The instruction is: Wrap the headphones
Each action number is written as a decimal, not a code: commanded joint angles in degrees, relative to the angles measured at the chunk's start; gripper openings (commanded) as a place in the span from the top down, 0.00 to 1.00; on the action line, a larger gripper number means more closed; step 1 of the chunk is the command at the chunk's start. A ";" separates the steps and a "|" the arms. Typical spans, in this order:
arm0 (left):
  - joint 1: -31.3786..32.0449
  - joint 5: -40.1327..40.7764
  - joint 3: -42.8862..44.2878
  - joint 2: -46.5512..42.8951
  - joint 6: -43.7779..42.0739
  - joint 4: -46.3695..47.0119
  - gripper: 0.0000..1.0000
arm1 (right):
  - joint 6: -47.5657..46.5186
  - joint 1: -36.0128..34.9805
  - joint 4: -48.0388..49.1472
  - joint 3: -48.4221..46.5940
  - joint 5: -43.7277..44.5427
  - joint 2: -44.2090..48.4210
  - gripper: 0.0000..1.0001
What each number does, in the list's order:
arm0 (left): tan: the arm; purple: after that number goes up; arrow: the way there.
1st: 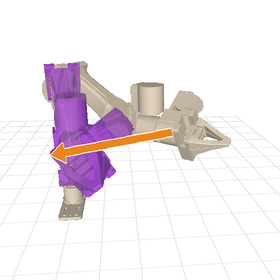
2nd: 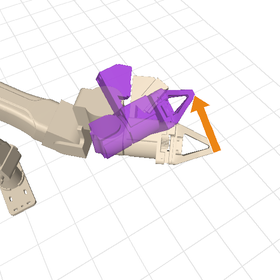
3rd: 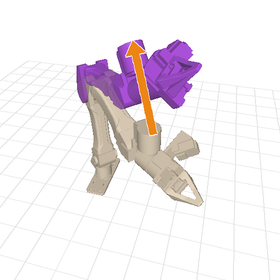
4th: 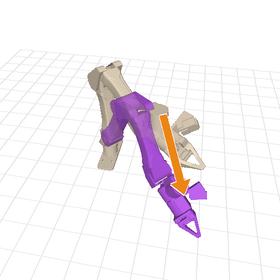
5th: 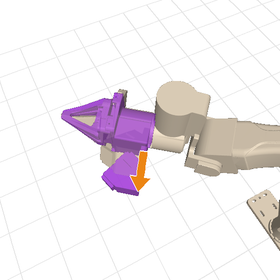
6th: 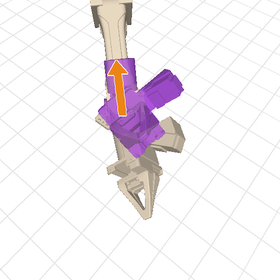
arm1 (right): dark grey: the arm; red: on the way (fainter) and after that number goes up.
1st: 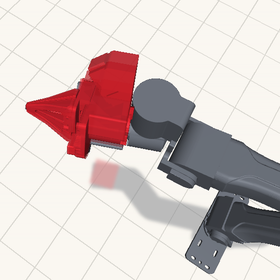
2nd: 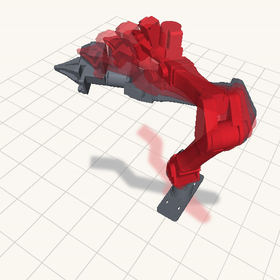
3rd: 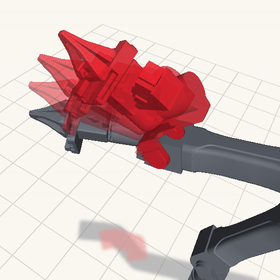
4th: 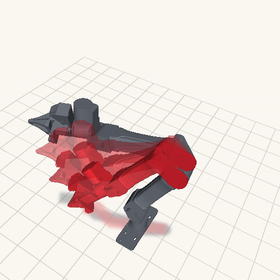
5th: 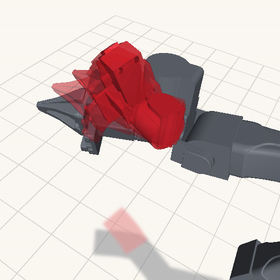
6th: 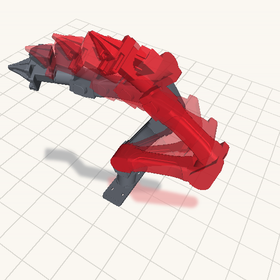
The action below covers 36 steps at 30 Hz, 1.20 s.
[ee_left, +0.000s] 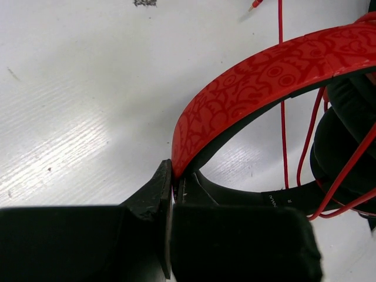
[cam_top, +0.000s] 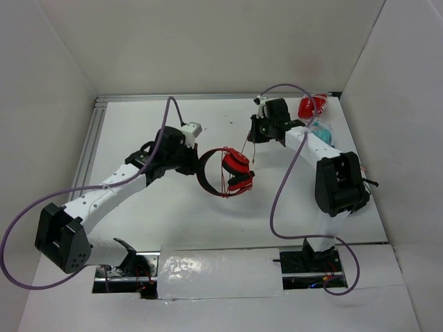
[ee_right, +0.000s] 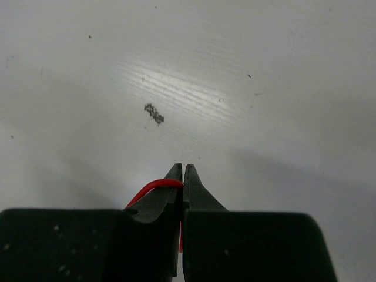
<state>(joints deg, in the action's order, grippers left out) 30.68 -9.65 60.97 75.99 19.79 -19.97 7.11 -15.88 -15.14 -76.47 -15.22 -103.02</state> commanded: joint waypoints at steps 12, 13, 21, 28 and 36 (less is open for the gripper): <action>6.94 9.39 0.72 10.05 0.42 -1.48 1.00 | -6.41 -12.77 -22.30 -23.99 24.19 4.14 1.00; 6.68 9.39 1.08 10.67 0.60 -1.65 1.00 | -6.41 -14.25 -22.91 -24.78 24.80 4.67 1.00; 1.68 15.70 7.75 18.66 8.41 -10.60 1.00 | -5.54 -23.22 -25.73 -22.59 34.03 11.70 1.00; -1.32 17.30 12.86 24.21 13.78 -15.63 1.00 | -4.30 -27.98 -28.89 -22.76 26.39 10.39 1.00; -7.12 10.18 11.45 21.75 15.45 -12.38 1.00 | -0.35 -29.03 -24.69 -15.48 21.64 10.73 1.00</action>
<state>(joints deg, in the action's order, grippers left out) 26.74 1.45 73.58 98.30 32.25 -30.57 4.36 -43.46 -44.75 -94.08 8.67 -95.33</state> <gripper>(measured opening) 0.077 0.025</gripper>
